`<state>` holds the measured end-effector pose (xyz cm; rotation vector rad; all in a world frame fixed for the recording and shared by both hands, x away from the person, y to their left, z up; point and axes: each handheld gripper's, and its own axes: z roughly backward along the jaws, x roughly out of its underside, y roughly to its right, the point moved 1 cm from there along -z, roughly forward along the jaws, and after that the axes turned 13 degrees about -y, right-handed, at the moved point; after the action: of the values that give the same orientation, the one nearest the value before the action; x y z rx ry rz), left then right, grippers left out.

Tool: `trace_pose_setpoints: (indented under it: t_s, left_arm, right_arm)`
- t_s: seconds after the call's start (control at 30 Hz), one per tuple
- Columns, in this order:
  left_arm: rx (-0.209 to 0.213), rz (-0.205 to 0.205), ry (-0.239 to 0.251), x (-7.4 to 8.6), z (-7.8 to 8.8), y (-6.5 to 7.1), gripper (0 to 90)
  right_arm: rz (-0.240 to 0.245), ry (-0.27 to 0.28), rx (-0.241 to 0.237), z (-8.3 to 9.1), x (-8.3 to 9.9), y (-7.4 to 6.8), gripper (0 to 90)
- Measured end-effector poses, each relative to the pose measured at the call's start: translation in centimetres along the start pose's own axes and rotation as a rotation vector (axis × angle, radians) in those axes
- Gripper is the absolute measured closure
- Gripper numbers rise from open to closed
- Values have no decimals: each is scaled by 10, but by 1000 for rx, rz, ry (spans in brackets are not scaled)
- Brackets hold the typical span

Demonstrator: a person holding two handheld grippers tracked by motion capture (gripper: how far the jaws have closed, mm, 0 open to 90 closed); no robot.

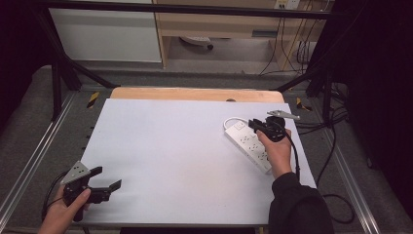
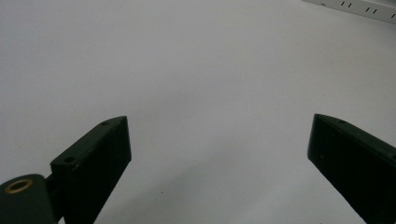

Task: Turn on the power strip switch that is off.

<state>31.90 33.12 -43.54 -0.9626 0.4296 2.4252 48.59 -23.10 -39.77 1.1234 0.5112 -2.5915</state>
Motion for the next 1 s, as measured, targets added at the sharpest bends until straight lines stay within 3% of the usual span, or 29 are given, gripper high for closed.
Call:
trace_pose_setpoints:
  t_s: [0.4, 0.63, 0.8, 1.0]
  left_arm:
    - [1, -1, -4, 0, 0, 0, 63]
    - [4, 0, -5, 0, 0, 1, 63]
    - [3, -2, -6, 0, 0, 1, 63]
    - [3, -3, -7, 0, -1, 1, 63]
  right_arm:
    - [11, 23, -10, 14, -2, -2, 668]
    - [1, 37, -18, 21, -3, -5, 589]
    - [3, 50, -21, 27, -3, -5, 503]
    - [-10, 72, -26, 32, -4, -4, 313]
